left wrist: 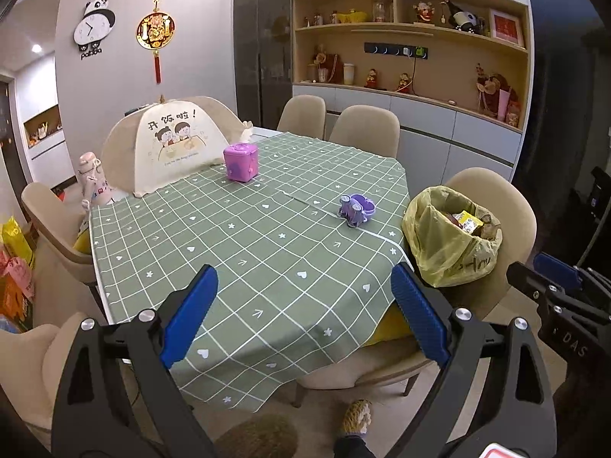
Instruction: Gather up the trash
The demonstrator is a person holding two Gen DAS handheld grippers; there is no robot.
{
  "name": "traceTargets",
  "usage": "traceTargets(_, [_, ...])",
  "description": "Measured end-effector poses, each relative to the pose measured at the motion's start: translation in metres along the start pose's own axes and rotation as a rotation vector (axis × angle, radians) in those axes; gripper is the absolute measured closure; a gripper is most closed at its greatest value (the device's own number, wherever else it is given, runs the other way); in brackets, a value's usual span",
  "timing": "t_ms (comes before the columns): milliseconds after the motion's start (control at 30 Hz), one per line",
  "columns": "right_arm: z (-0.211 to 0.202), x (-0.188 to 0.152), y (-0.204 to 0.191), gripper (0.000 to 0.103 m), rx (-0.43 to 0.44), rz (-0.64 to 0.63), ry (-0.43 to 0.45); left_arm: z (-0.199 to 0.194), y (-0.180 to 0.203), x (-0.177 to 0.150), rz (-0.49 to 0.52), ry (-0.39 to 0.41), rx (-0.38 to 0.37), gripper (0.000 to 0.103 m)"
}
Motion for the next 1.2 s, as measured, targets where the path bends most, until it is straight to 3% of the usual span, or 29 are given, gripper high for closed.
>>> traceTargets(733, [-0.021,-0.019,-0.011,0.055,0.001,-0.018,0.015,-0.029,-0.008,-0.017,0.01,0.011,0.0,0.015])
traceTargets(1200, [-0.02,-0.02,-0.009,0.055,-0.001,-0.014,0.017,-0.02,-0.005,-0.02,0.011,-0.016,0.0,0.015])
Point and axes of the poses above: each gripper's, at about its wrist camera, not at the fingertips, and z roughly the way its jaws point, y to its right, x to its top, the point moved 3 cm from there along z, roughly the way its jaws point, and after that the axes turned 5 degrees about y, right-handed, at the moved point
